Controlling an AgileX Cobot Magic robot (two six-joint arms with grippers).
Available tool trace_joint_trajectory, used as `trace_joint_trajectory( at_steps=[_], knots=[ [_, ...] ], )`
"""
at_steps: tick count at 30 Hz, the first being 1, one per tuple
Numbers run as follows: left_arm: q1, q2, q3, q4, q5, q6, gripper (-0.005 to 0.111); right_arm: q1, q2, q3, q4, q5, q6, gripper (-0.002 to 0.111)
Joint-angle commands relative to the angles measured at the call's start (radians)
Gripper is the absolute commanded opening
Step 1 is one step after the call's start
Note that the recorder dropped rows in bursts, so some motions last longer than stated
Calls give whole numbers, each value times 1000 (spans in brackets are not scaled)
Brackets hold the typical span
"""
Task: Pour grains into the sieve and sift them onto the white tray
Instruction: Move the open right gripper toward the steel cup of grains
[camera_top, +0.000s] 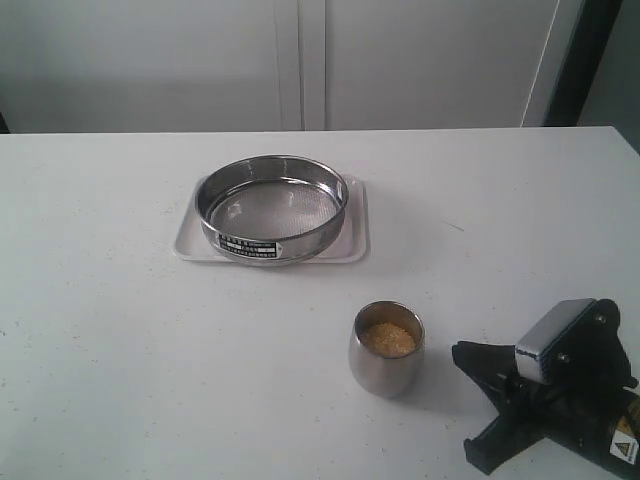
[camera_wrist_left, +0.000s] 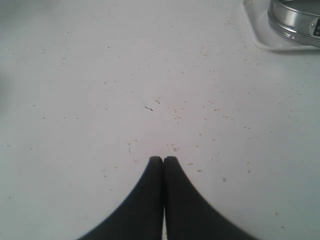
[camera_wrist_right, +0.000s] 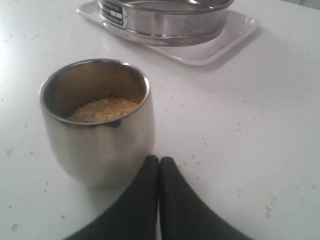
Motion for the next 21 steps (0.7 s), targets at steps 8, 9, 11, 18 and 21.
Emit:
trace_joint_trajectory(
  at_steps=[8,9,11,18,21],
  knots=[
    [2,-4,4,-7,-1,0,0,-11,6,2,-42,-16,-10,13],
    [2,-4,4,-7,-1,0,0,-11,6,2,-42,-16,-8,20],
    [2,-4,4,-7,-1,0,0,-11,6,2,-42,-16,10,38],
    [2,-4,4,-7,-1,0,0,-11,6,1,-69,-16,44,88],
    [2,-4,4,-7,-1,0,0,-11,6,-8,-107,-16,44,90]
  ],
)
